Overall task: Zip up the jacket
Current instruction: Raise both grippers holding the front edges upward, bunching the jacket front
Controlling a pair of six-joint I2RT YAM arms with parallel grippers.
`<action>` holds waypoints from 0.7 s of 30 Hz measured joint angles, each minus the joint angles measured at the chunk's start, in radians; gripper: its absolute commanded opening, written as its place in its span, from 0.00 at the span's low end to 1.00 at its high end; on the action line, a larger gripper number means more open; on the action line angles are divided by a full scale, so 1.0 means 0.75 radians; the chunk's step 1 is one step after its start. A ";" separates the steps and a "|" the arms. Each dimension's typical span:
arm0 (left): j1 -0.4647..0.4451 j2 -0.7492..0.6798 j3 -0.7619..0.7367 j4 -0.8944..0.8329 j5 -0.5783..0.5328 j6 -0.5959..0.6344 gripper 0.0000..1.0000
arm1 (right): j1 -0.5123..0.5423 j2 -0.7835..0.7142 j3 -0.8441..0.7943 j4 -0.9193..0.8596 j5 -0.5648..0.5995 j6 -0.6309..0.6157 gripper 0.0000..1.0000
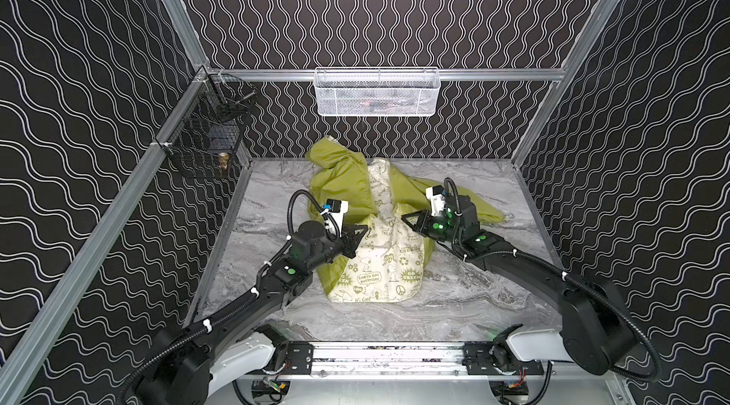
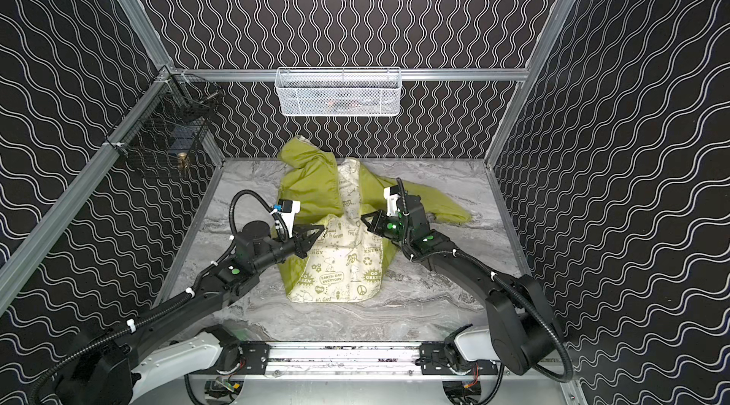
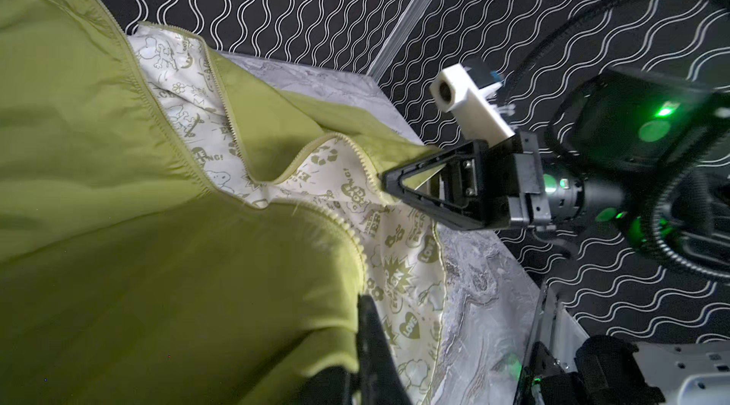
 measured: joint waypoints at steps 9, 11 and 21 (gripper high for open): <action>0.072 0.129 -0.135 0.503 0.167 -0.280 0.00 | 0.063 0.065 -0.128 0.454 -0.127 0.285 0.00; 0.094 0.188 -0.140 0.627 0.212 -0.359 0.00 | 0.081 0.065 -0.139 0.538 -0.130 0.323 0.00; 0.141 0.529 -0.111 1.220 0.378 -0.737 0.00 | 0.171 0.016 -0.144 0.700 -0.060 0.381 0.00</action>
